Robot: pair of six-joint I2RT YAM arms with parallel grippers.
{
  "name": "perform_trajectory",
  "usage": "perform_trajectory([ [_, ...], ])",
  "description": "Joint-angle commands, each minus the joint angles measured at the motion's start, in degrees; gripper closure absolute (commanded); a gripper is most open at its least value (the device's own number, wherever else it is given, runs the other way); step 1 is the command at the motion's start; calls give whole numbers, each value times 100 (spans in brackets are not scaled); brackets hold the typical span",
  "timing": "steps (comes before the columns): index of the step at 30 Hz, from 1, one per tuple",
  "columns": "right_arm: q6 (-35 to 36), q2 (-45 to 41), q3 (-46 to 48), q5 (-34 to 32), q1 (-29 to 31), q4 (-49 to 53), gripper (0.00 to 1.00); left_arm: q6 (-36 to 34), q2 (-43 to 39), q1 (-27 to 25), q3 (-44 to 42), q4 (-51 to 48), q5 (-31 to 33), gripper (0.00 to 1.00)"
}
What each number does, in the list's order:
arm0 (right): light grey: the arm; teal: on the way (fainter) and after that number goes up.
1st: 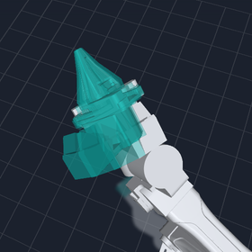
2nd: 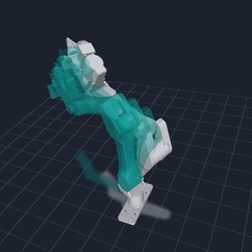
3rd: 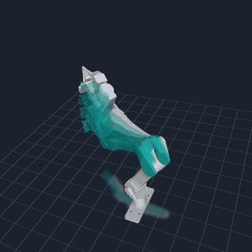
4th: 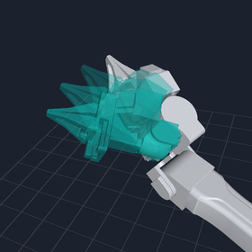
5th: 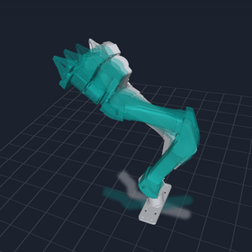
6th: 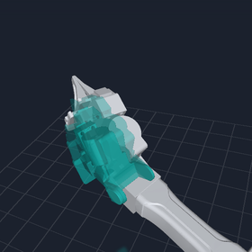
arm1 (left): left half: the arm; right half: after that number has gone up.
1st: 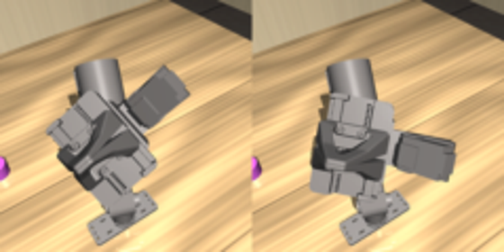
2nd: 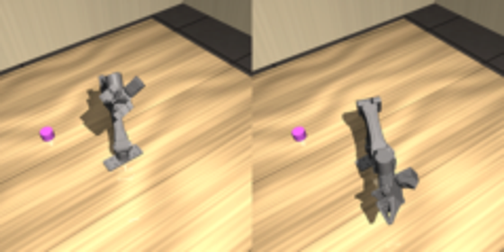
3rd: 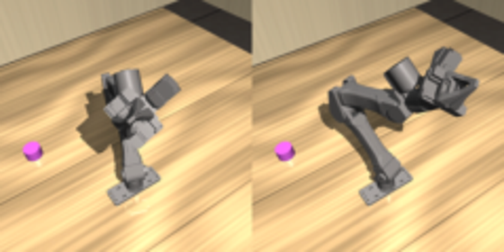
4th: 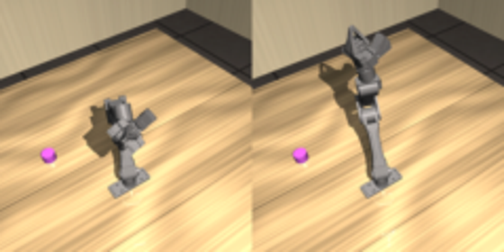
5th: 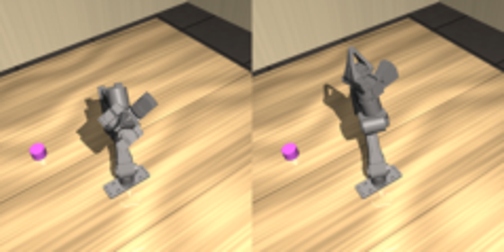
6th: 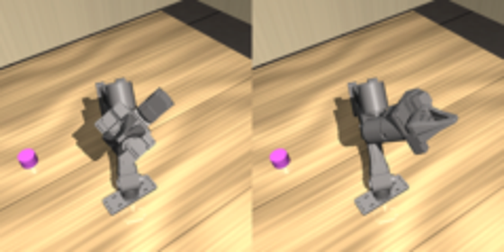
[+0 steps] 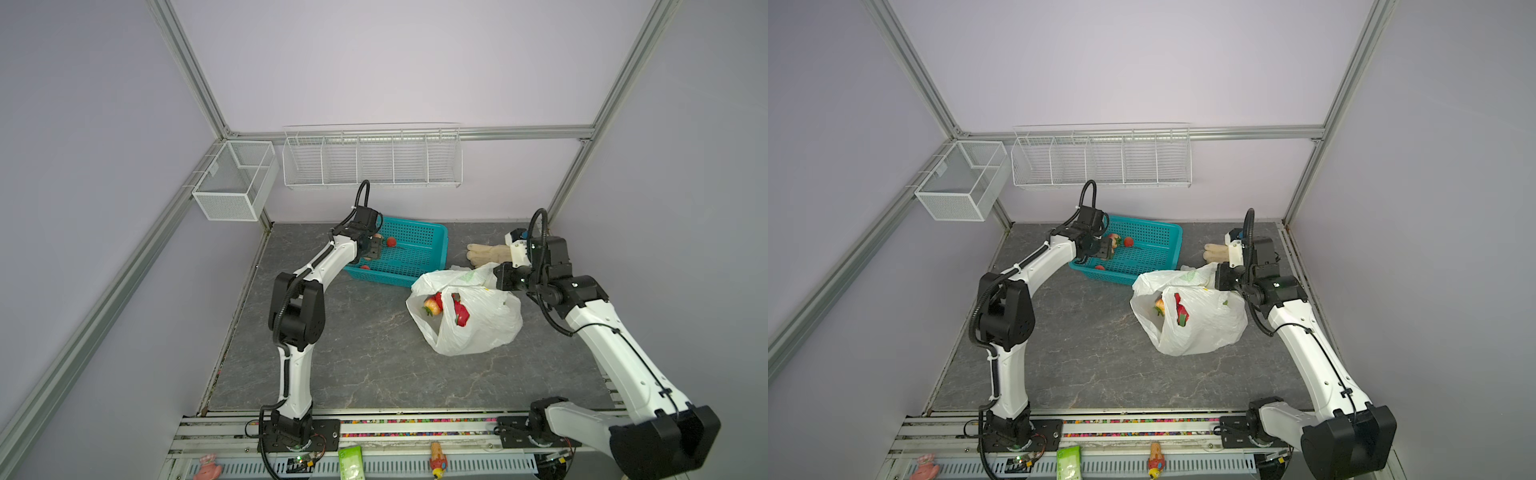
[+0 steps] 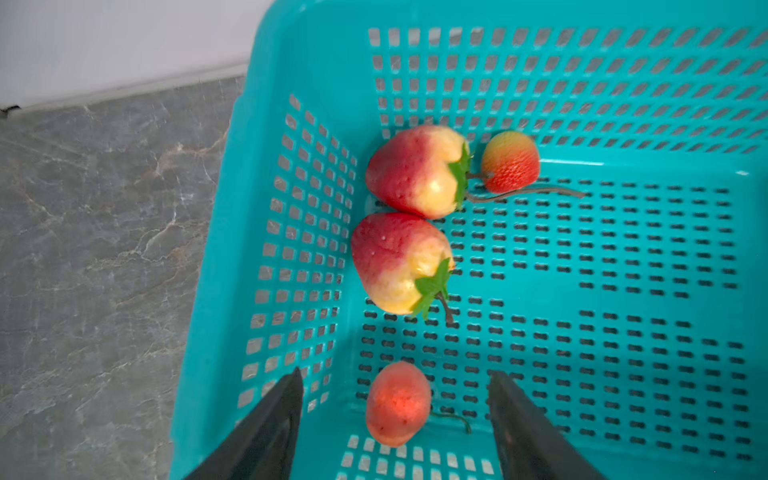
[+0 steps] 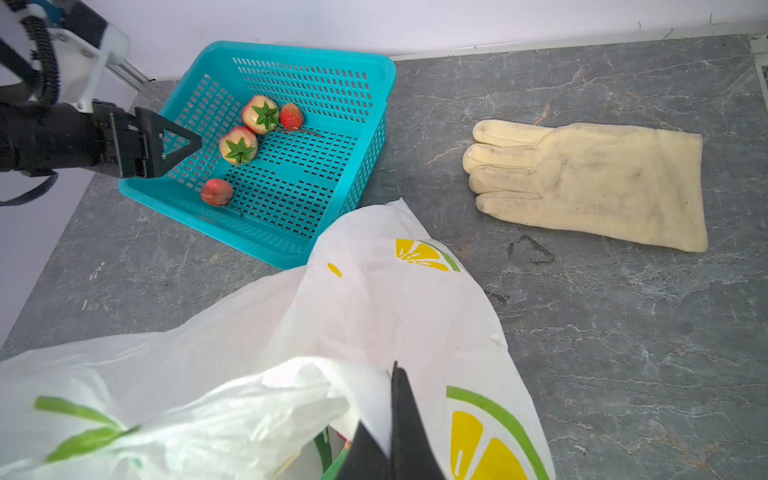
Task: Place the fake fruits into the plastic bag and tie a complex knot
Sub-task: 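Withdraw the left gripper from the bag and move over the basket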
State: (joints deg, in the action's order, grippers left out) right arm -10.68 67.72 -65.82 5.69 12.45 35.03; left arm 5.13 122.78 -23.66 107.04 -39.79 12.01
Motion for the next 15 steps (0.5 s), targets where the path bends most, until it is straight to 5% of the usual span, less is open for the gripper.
perform_trajectory([
  [1,19,-24,-18,107,-33,-110,94,-209,419,-5,601,-1119,52,30],
  [15,35,-146,17,64,-25,-76,94,-54,1516,47,1790,-2083,27,32],
])
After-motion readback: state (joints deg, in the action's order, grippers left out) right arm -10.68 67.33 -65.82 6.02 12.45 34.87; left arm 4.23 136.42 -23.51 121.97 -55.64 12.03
